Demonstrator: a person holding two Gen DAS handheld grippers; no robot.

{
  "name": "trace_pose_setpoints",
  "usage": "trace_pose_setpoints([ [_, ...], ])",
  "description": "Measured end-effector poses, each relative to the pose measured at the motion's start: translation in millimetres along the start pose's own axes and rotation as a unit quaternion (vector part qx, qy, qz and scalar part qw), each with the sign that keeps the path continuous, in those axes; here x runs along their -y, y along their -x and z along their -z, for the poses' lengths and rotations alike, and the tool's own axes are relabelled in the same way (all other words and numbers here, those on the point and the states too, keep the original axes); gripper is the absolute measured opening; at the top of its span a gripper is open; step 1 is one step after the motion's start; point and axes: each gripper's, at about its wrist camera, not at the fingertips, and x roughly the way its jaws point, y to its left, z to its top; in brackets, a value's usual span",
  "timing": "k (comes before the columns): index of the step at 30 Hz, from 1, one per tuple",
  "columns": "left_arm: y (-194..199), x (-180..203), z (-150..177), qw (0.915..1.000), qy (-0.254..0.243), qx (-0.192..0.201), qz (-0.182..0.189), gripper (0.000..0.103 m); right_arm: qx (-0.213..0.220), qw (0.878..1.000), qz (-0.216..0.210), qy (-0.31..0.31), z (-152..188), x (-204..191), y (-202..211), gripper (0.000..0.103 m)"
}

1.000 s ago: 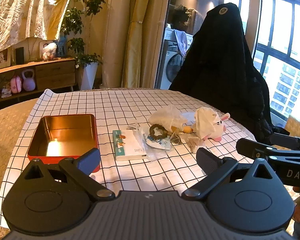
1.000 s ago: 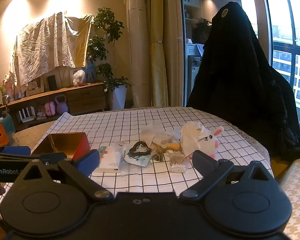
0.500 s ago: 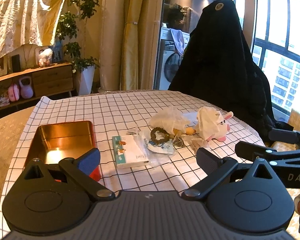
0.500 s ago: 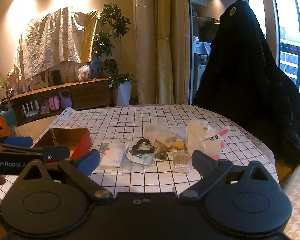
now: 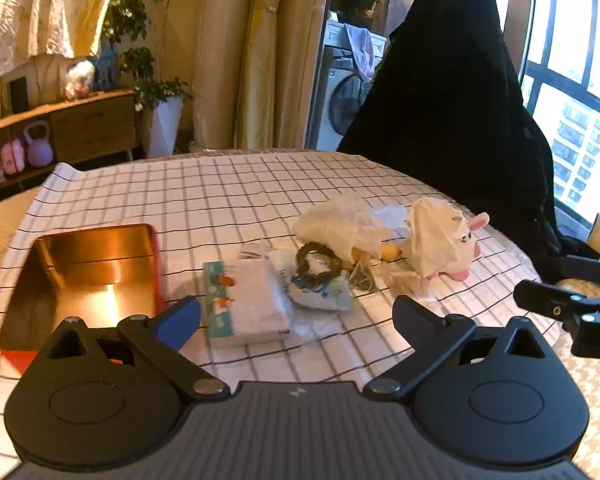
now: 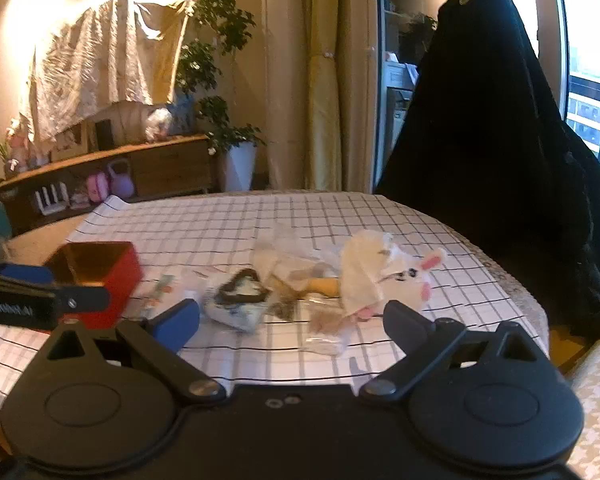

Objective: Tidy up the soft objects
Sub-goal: 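Close the left tool on the white gauze while the right tool grasps the tissue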

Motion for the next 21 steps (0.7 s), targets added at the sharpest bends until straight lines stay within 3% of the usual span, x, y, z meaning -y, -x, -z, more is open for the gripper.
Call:
trace_pose_setpoints([
  [5,-23.3,8.2,-18.7,0.9999,-0.007,0.008,0.011,0.103,-0.01,1.0,0.006,0.009,-8.2,16.9,-17.4,0.092],
  [10,-53.6,28.4,-37.4,0.9986,-0.049,0.018,0.013,0.103,-0.017,0.999,0.02,0.03,-17.1,30.6,-36.1,0.088],
  [21,-157.2,53.6,-84.5,0.9982,-0.052,-0.026,0.016,0.103,-0.045,0.998,0.037,0.036,-32.9,57.6,-93.0,0.083],
])
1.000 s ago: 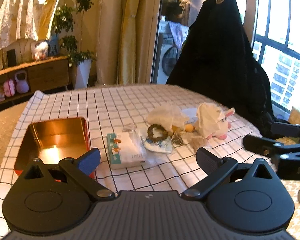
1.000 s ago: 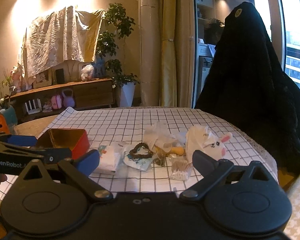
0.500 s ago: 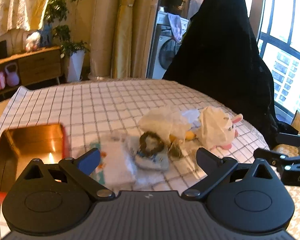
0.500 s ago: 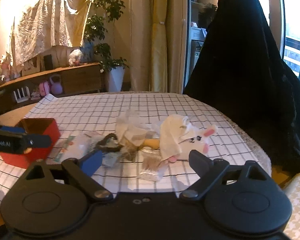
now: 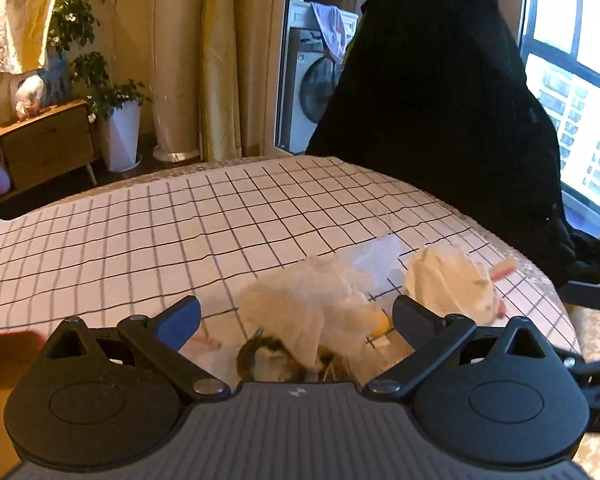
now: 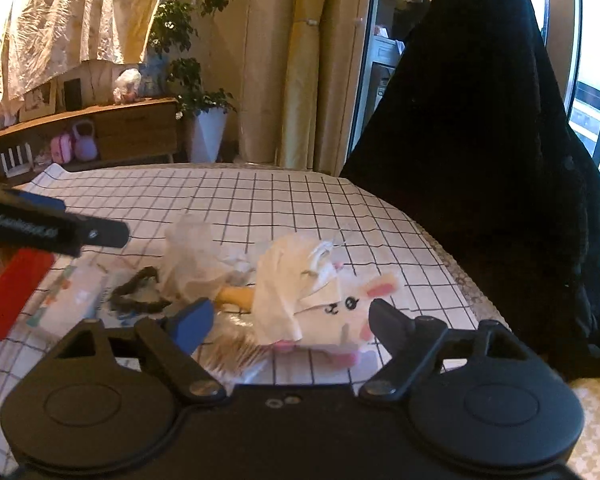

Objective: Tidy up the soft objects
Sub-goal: 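Close the left tool on the white gauze while the right tool grasps the tissue, then lift the gauze with the left tool while the right tool lifts the tissue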

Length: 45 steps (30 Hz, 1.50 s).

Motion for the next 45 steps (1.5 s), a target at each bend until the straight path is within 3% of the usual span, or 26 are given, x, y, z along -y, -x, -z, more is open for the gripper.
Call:
trace_pose_setpoints([
  [7,-54.6,11.1,-7.5,0.9989,-0.027,-0.039,-0.006,0.103,-0.016,1.0,0.017,-0.004,-3.9,-0.1,-36.0,0.075],
  [15,-91.4,19.0,3.1,0.9964,-0.037,-0.074,-0.017,0.102,-0.032,0.998,0.041,-0.017,-5.7,-1.1,-64.3,0.067],
  [17,-94.8,20.0,6.0,0.9961,-0.044,-0.074,-0.02,0.097,-0.038,0.998,0.047,-0.016,-4.3,-2.0,-68.5,0.061],
  [19,-100.4,20.0,5.8,0.9957,-0.044,-0.079,-0.018,0.079,-0.041,0.998,0.049,-0.016,-3.7,-2.1,-69.9,0.054],
  [23,-102.0,17.8,6.6,0.9957,-0.034,-0.083,-0.022,0.058,-0.042,0.997,0.051,-0.026,-5.7,0.7,-70.2,0.043],
  [25,-101.3,17.3,6.5,0.9955,-0.036,-0.084,-0.025,0.04,-0.039,0.997,0.052,-0.032,-6.3,2.3,-70.4,0.038],
  [29,-96.6,14.8,4.3,0.9963,-0.029,-0.078,-0.02,0.029,-0.03,0.997,0.054,-0.039,-8.0,3.4,-69.8,0.027],
  [31,-94.5,14.8,1.5,0.9967,-0.024,-0.075,-0.022,0.017,-0.023,0.997,0.054,-0.041,-8.4,3.2,-67.8,0.021],
  [34,-85.2,12.9,-2.6,0.9976,-0.012,-0.065,-0.02,0.014,-0.01,0.998,0.057,-0.04,-8.7,2.0,-61.1,0.006],
  [37,-73.6,11.0,-7.6,0.9986,-0.008,-0.05,-0.016,0.011,0.003,0.998,0.051,-0.042,-10.3,3.3,-54.9,0.0],
  [45,-36.3,2.6,-19.5,0.9998,0.001,-0.017,-0.006,0.009,0.035,0.997,0.037,-0.052,-15.0,8.0,-35.8,0.0],
])
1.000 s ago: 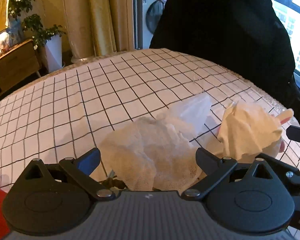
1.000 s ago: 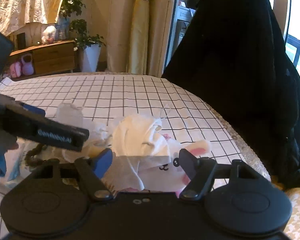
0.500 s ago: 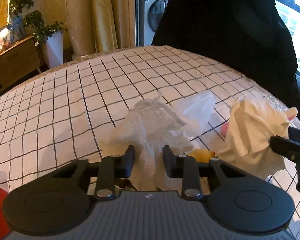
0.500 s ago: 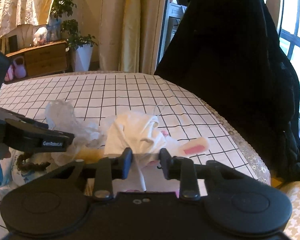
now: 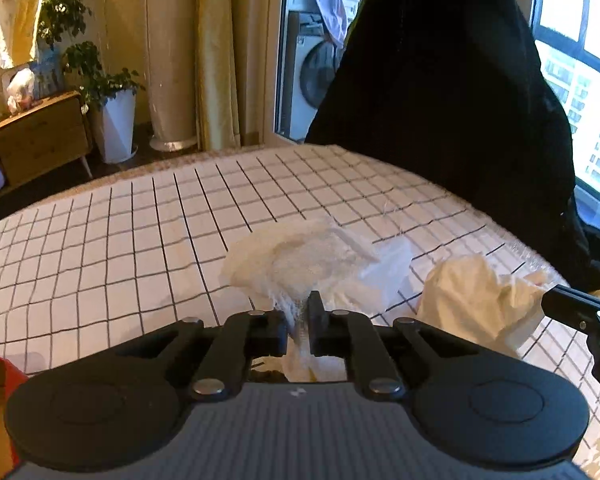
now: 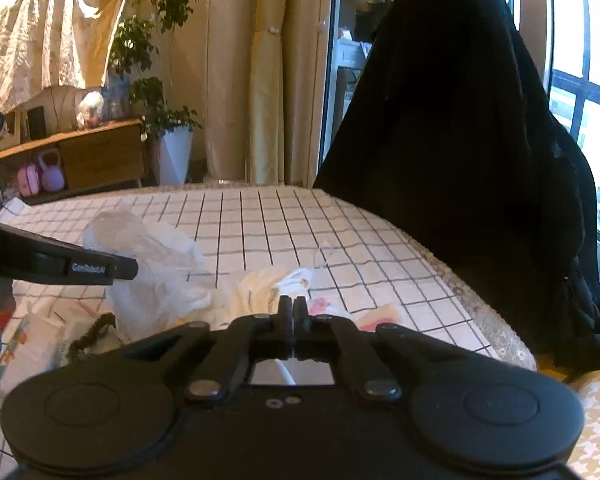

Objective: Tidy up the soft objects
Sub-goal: 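Lift the gauze with the left tool while the right tool lifts the tissue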

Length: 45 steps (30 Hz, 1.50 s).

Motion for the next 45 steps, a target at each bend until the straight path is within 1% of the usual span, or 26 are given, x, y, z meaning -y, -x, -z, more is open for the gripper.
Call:
trace_pose_setpoints([
  [3,15.6,-4.2,-3.5,0.9999,0.007,0.008,0.008,0.009,0.015,1.0,-0.008,-0.006,-1.1,3.2,11.5,0.0],
  [9,42.8,-8.8,-5.0,0.9995,0.007,0.024,0.019,0.009,0.025,1.0,-0.016,-0.001,-2.1,4.7,23.2,0.0],
  [12,54.0,-8.4,-1.6,0.9993,-0.006,0.031,0.018,0.009,0.035,0.999,-0.028,-0.003,-3.1,5.5,35.9,0.0],
  [16,57.3,-10.5,4.0,0.9992,-0.02,0.028,0.021,0.009,0.05,0.998,-0.041,0.013,-10.8,3.8,50.4,0.0],
  [19,52.1,-14.1,11.1,0.9993,-0.026,0.016,0.024,0.009,0.057,0.997,-0.044,0.026,-12.3,2.0,55.3,0.0],
  [21,47.8,-17.6,15.8,0.9993,-0.022,0.008,0.03,0.009,0.049,0.997,-0.046,0.03,-8.4,1.3,51.0,0.0],
  [24,38.7,-21.7,20.4,0.999,-0.014,-0.011,0.041,0.01,0.012,0.998,-0.057,0.031,5.0,1.8,34.3,0.0],
  [27,28.6,-23.5,23.9,0.9987,-0.013,-0.022,0.043,0.011,-0.027,0.997,-0.068,0.036,20.5,-1.2,16.8,0.0],
  [29,22.7,-23.1,25.4,0.9987,-0.013,-0.024,0.044,0.017,-0.051,0.995,-0.076,0.034,32.2,-3.0,10.1,0.001],
  [30,20.0,-22.5,25.8,0.9985,-0.015,-0.025,0.046,0.03,-0.065,0.994,-0.084,0.033,37.8,-2.5,6.2,0.002],
  [31,17.1,-22.0,26.1,0.9984,-0.015,-0.025,0.048,0.052,-0.08,0.993,-0.086,0.03,42.2,-2.6,3.9,0.006],
  [32,14.9,-21.0,25.7,0.9983,-0.015,-0.024,0.05,0.067,-0.089,0.992,-0.088,0.031,47.3,-1.9,0.9,0.008],
  [33,13.4,-19.8,25.3,0.9984,-0.014,-0.022,0.051,0.082,-0.095,0.991,-0.091,0.034,52.6,0.3,-0.4,0.013],
  [34,12.0,-18.8,24.4,0.9985,-0.015,-0.017,0.049,0.083,-0.099,0.99,-0.094,0.035,57.0,0.2,0.0,0.018],
  [35,9.6,-16.7,23.3,0.9985,-0.018,-0.018,0.048,0.083,-0.102,0.989,-0.098,0.037,61.4,0.4,1.6,0.019],
  [36,5.5,-13.8,22.0,0.9983,-0.023,-0.022,0.05,0.083,-0.106,0.988,-0.103,0.039,64.4,0.6,1.3,0.027],
  [37,1.6,-11.3,20.8,0.9979,-0.03,-0.026,0.051,0.083,-0.108,0.987,-0.108,0.042,66.8,1.0,2.0,0.042],
  [38,-2.9,-8.3,19.4,0.9978,-0.037,-0.028,0.048,0.083,-0.105,0.987,-0.112,0.046,68.5,0.8,4.0,0.052],
  [39,-8.6,-5.2,18.0,0.9977,-0.042,-0.03,0.044,0.083,-0.1,0.987,-0.115,0.051,68.8,0.7,6.5,0.073],
  [40,-15.2,-3.3,16.0,0.9975,-0.042,-0.035,0.043,0.083,-0.095,0.987,-0.119,0.058,71.0,-0.2,8.5,0.083],
  [43,-36.1,-1.7,10.3,0.997,-0.021,-0.056,0.048,0.083,-0.105,0.983,-0.131,0.069,71.1,-1.5,3.9,0.084],
  [45,-48.5,-2.7,8.6,0.9967,-0.007,-0.07,0.039,0.083,-0.107,0.984,-0.127,0.065,71.0,-1.0,-2.0,0.084],
])
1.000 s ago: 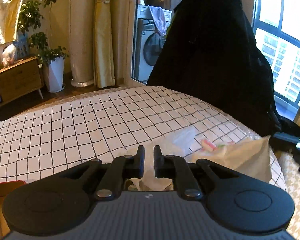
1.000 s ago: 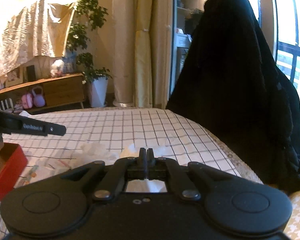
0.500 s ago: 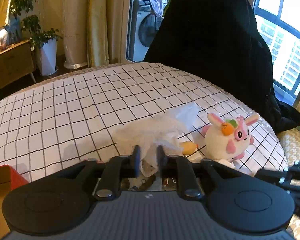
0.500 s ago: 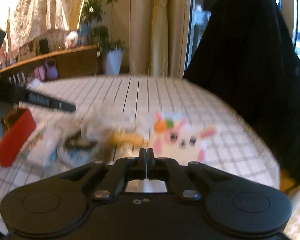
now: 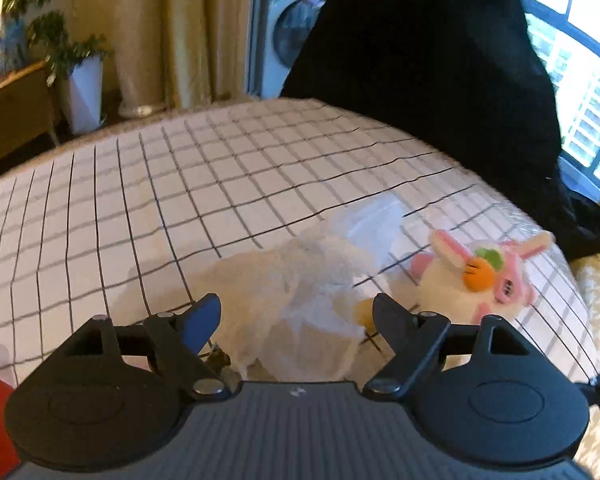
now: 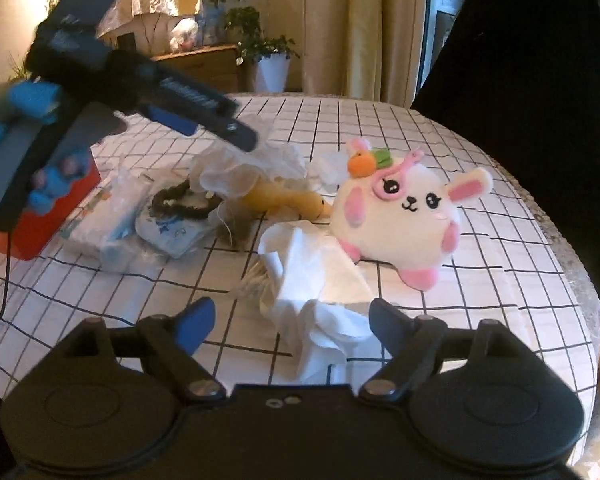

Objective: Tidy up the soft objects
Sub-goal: 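Lift the gauze with the left tool while the right tool lifts the tissue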

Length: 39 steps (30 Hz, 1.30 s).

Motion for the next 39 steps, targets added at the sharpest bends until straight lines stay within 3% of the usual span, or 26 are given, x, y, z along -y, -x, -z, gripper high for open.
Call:
trace_pose_setpoints([
  [6,-24.7,-4.0,1.1,0.9994,0.011,-0.019,-0.026,0.083,-0.016,0.999,0.006,-0.031,-5.7,13.0,-26.5,0.083],
  [9,-31.3,-7.1,1.2,0.9991,0.024,-0.026,-0.022,0.08,-0.03,0.999,0.003,-0.038,-2.0,15.0,-35.5,0.074],
  [13,-34.4,-13.2,-0.7,0.9979,0.05,-0.039,-0.011,0.05,-0.035,0.998,-0.005,-0.056,0.0,18.9,-39.6,0.059],
  [16,-32.1,-15.4,-2.7,0.9974,0.062,-0.036,-0.006,0.032,-0.033,0.996,-0.016,-0.081,-0.2,26.2,-38.2,0.049],
  [17,-30.7,-16.7,-3.0,0.9972,0.066,-0.036,-0.005,0.031,-0.031,0.995,-0.019,-0.088,0.0,28.5,-36.9,0.047],
  [19,-27.2,-16.9,-2.7,0.9974,0.064,-0.032,-0.008,0.016,-0.028,0.995,-0.024,-0.097,-1.1,30.9,-34.9,0.037],
  [20,-24.7,-16.2,-2.8,0.9975,0.063,-0.03,-0.008,0.015,-0.026,0.994,-0.025,-0.099,-1.1,31.4,-33.3,0.035],
  [22,-17.7,-16.1,-3.1,0.9978,0.064,-0.019,-0.009,0.01,-0.019,0.995,-0.026,-0.1,-2.0,30.5,-29.4,0.019],
  [24,-8.6,-16.5,-5.2,0.9978,0.065,-0.012,-0.006,0.01,-0.011,0.994,-0.022,-0.106,-2.7,31.1,-25.2,0.01],
  [26,2.9,-16.3,-7.3,0.9981,0.062,-0.001,-0.004,0.01,-0.002,0.993,-0.016,-0.113,-5.0,32.8,-19.3,0.008],
  [39,99.8,-25.6,-10.3,0.9974,0.056,0.045,0.007,0.01,0.107,0.989,-0.022,-0.102,-40.1,14.0,72.9,0.007],
])
